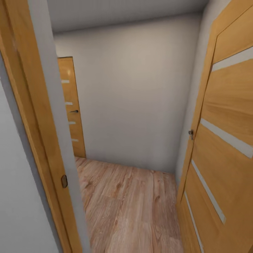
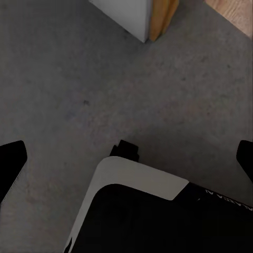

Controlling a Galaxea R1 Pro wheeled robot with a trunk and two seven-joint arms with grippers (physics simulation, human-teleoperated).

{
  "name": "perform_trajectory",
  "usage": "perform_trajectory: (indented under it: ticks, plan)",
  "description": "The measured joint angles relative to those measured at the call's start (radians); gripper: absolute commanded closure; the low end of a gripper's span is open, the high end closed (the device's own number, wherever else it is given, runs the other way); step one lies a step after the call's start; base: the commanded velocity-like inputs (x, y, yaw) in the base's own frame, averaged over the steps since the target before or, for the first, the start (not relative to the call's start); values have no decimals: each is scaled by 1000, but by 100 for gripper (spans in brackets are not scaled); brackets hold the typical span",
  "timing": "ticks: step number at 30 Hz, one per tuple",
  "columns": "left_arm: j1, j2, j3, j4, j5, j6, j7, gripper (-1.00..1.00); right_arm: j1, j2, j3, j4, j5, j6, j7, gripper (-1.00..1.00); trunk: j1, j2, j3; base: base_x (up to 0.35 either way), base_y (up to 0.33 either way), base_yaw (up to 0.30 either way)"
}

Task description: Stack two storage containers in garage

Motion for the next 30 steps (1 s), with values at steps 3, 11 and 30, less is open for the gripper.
perform_trajectory:
  ticks: [3,11,30]
  plan:
    - [0,0,0,0,0,0,0,-100,0,0,0,0,0,0,0,-100,0,0,0,294,64,-5]
    - [0,0,0,0,0,0,0,-100,-1,-1,0,0,1,0,0,-100,1,0,5,48,9,-191]
    - [0,0,0,0,-1,0,0,-100,0,0,0,0,-1,0,0,-100,0,0,14,155,0,-144]
